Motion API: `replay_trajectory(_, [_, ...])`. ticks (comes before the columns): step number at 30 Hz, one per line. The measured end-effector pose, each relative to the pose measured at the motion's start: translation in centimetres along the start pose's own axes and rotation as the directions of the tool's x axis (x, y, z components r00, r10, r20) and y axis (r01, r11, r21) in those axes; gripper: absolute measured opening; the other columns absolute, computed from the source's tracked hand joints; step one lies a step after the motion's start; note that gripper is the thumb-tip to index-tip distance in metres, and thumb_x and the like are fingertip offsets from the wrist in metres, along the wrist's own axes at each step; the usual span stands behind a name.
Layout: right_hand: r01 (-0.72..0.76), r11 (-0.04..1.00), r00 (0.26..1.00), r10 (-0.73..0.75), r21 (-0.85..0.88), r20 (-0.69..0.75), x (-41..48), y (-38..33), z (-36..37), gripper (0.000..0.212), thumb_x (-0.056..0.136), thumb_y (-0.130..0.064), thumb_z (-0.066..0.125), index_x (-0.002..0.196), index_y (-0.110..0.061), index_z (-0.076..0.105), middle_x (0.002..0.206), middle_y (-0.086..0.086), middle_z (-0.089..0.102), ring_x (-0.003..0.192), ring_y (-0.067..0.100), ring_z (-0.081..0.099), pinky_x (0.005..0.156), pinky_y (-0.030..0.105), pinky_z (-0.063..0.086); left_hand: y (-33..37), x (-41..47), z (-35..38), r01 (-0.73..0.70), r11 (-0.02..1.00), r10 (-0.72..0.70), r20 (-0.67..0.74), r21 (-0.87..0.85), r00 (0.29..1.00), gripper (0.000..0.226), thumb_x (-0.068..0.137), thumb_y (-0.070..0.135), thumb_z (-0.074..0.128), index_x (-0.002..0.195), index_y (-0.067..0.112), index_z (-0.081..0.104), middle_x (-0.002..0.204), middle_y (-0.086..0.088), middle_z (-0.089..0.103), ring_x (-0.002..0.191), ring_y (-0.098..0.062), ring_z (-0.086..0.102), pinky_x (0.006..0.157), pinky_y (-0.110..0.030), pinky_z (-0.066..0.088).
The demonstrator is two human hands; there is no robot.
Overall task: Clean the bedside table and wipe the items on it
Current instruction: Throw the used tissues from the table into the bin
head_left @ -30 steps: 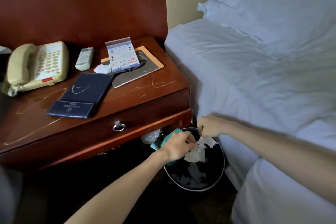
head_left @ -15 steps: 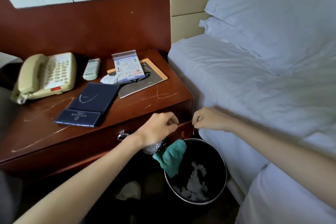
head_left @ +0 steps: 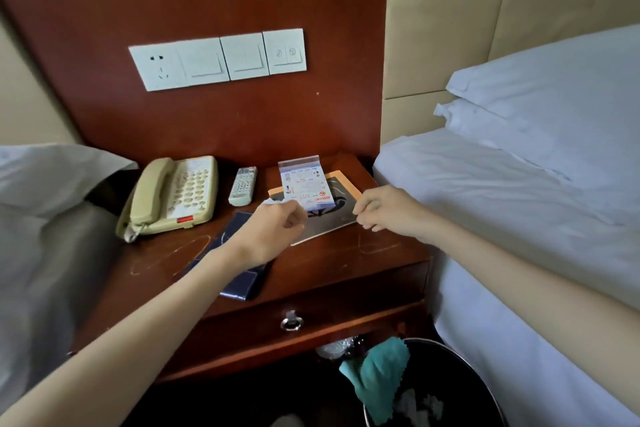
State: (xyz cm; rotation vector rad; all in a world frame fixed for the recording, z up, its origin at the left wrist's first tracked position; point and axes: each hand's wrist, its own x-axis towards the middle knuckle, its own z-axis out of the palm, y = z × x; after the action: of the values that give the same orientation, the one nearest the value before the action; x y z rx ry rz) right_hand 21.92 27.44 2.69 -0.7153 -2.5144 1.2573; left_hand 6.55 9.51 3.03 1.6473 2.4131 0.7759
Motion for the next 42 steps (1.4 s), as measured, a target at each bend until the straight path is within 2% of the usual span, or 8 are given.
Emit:
replay_trajectory(7, [0.142,0.969,0.988,-0.152,-0.201,-0.036,7.2,-2.9,4.8,0.017,0.085,-0.017,0.066,0.102,-0.016,0.064,0.104,-0.005,0.054,0.093,0.017,0.059,0.077,0.026,0.05,-6.6,0.3,-2.2,0.178,0.983,-0.176,-0.066,0.034,0.982,0.015,0.09,0.015,0.058,0.103,0.02,0.061,0.096,0.007,0.063,0.09,-0.008,0.06,0.074,-0.013,0.043])
replay_trajectory(12, [0.174,0.95,0.985,-0.168,-0.259,0.047,11.7,-4.1,9.8,0.041,0.089,-0.016,0.06,0.129,-0.015,0.051,0.13,0.007,0.052,0.114,0.022,0.048,0.086,0.031,0.042,-10.3,-0.2,-1.8,0.197,0.978,-0.192,-0.075,0.074,0.979,0.019,0.088,0.014,0.059,0.106,0.018,0.061,0.103,0.006,0.059,0.087,-0.006,0.057,0.067,-0.005,0.041])
replay_trajectory(16, [0.216,0.878,0.976,-0.179,-0.428,0.126,14.2,-4.4,12.6,0.047,0.089,-0.019,0.058,0.135,-0.019,0.049,0.141,0.005,0.044,0.128,0.029,0.033,0.102,0.042,0.034,-11.8,-0.8,-1.3,0.185,0.979,-0.178,-0.088,0.083,0.98,0.022,0.088,0.017,0.059,0.11,0.019,0.061,0.105,0.008,0.056,0.093,-0.006,0.056,0.08,-0.015,0.044])
replay_trajectory(26, [0.231,0.862,0.968,-0.252,-0.45,0.013,15.8,-4.2,14.6,0.021,0.088,0.005,0.052,0.096,-0.012,0.064,0.099,0.0,0.045,0.102,0.022,0.053,0.078,0.028,0.04,-12.0,-1.3,-1.1,0.168,0.982,-0.161,-0.082,0.085,0.983,0.024,0.088,0.02,0.058,0.112,0.02,0.06,0.113,0.003,0.058,0.104,-0.014,0.057,0.091,-0.032,0.049])
replay_trajectory(31, [0.177,0.935,0.978,-0.203,-0.306,-0.055,15.2,-4.6,14.0,0.028,0.088,0.007,0.047,0.08,-0.014,0.064,0.106,0.007,0.06,0.101,0.024,0.059,0.074,0.029,0.046,-11.4,-1.7,-1.4,0.171,0.98,-0.164,-0.081,0.103,0.983,0.025,0.089,0.02,0.057,0.114,0.02,0.06,0.116,0.002,0.058,0.106,-0.014,0.056,0.092,-0.032,0.048])
replay_trajectory(35, [0.187,0.965,0.971,-0.21,-0.185,-0.112,13.1,-5.1,11.7,0.029,0.089,0.006,0.049,0.076,-0.016,0.062,0.089,0.001,0.058,0.08,0.01,0.054,0.06,0.018,0.042,-10.1,-2.3,-1.3,0.156,0.984,-0.147,-0.101,0.086,0.984,0.024,0.09,0.02,0.057,0.114,0.019,0.06,0.115,0.004,0.058,0.104,-0.012,0.057,0.09,-0.029,0.049])
replay_trajectory(38, [0.209,0.963,0.967,-0.229,-0.169,-0.112,10.3,-5.5,9.3,0.025,0.086,0.009,0.05,0.082,-0.009,0.066,0.088,0.008,0.061,0.08,0.018,0.055,0.066,0.028,0.046,-8.6,-2.5,-0.9,0.13,0.989,-0.121,-0.119,0.074,0.985,0.024,0.091,0.018,0.057,0.114,0.017,0.06,0.116,0.003,0.059,0.104,-0.013,0.057,0.091,-0.029,0.049])
replay_trajectory(42, [0.224,0.961,0.965,-0.242,-0.159,-0.099,5.7,-5.3,6.4,0.022,0.084,0.008,0.051,0.084,-0.008,0.067,0.08,-0.002,0.053,0.073,0.012,0.051,0.065,0.023,0.043,-5.6,-2.7,0.2,0.058,0.998,-0.052,-0.141,0.038,0.989,0.023,0.09,0.015,0.058,0.113,0.012,0.061,0.114,-0.001,0.061,0.106,-0.015,0.057,0.091,-0.027,0.045])
